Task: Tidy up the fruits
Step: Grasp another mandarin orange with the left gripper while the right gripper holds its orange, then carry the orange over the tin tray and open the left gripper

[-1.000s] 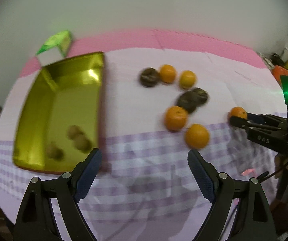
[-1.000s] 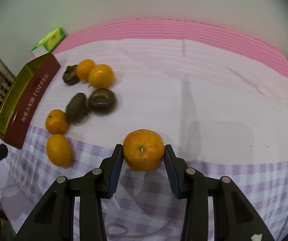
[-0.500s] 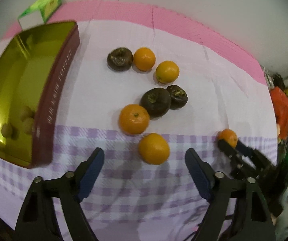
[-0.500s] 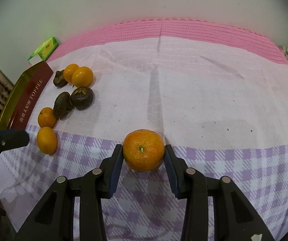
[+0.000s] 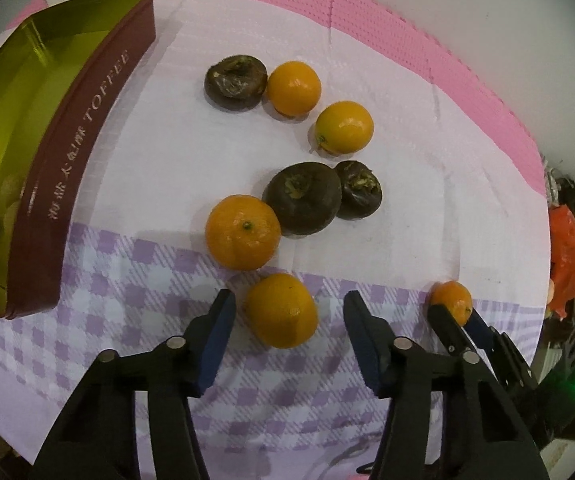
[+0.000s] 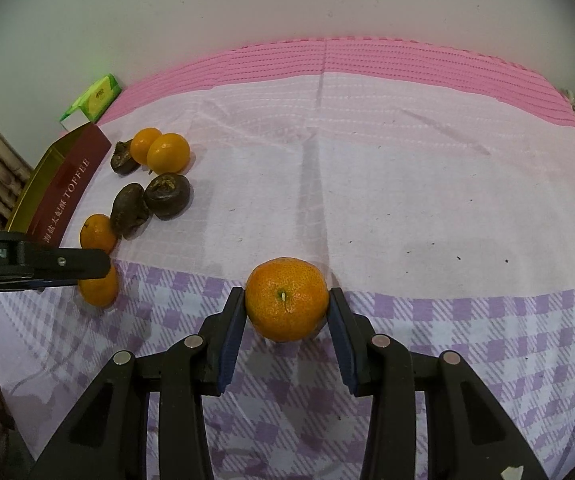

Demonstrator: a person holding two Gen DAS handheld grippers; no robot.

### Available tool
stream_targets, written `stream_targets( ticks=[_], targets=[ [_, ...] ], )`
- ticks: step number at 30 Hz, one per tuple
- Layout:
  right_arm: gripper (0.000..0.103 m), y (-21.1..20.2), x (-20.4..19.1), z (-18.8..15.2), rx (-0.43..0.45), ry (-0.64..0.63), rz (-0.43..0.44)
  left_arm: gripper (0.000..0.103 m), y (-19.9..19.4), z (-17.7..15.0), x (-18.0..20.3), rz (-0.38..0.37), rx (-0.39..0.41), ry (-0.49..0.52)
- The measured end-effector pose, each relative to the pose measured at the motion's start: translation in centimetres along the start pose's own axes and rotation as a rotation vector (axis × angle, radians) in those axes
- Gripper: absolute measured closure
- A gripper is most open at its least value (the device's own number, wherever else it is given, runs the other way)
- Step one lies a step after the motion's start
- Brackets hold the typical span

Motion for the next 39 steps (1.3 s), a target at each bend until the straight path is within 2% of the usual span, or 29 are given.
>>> stream_targets(
  ticks=[7,9,22,30,39],
  targets=[
    [0.065,0.0,-0.1,0.0,-0.003,0.003,0.003,0.058,0.9,0.4,0.1,0.009,-0.007,0.012],
    [0.065,0.0,-0.1,0.0,-0.004,0.004,0.004,0.064,1.4,0.5,0.1,0.011,-0.009,0.019],
    [0.065,0.1,-0.4,0.1,0.004,-0.005,-0.018,0.064,-0.4,-0.6,-0.4,0.008,0.012,0.109],
    [0.065,0.4,-0.8,0.0,0.01,-0.017,-0.042,0.064,-3.1,-0.4,-0.9,0.002,0.053,0.148],
    [0.065,0.4,-1.2,-0.1,0.021,-0.018,-0.069,0.064,-6.4,0.8,-1.9,0.039,0.125,0.206]
  ],
)
Point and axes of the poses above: each gripper's, at about its wrist camera, not at the fingertips, and y roughly the way its jaws point, x to its right, z to its top, the point moved 3 cm from there along y, roughly the way its jaws point, and after that the axes turned 14 degrees about -z, right-handed, at the moved point
